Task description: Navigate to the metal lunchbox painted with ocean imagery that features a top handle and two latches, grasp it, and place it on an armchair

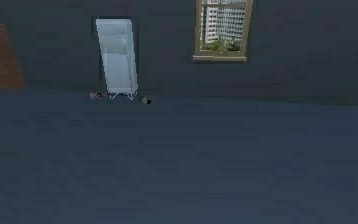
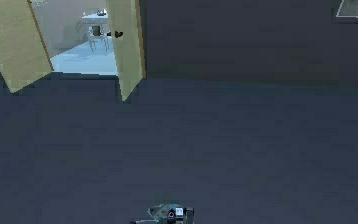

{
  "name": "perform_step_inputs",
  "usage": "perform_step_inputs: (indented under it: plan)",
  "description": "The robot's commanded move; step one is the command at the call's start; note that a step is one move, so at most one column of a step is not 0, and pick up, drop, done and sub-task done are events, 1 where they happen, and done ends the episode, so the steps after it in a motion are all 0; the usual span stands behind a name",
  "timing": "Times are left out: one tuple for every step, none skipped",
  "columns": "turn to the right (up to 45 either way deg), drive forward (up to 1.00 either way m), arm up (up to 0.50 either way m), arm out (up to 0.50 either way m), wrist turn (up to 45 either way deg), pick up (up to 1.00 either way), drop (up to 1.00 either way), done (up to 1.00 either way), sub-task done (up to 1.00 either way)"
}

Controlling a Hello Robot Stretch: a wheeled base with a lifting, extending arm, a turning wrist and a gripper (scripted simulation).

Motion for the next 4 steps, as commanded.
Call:
perform_step_inputs:
  plan:
    - [0.0, 0.00, 0.00, 0.00, 45.0, 0.00, 0.00, 0.00, 0.00]
    - [0.0, 0.00, 0.00, 0.00, 30.0, 0.00, 0.00, 0.00, 0.00]
    - [0.0, 0.00, -0.30, 0.00, 0.0, 0.00, 0.00, 0.00, 0.00]
    - [0.0, 0.00, 0.00, 0.00, 0.0, 1.00, 0.00, 0.00, 0.00]
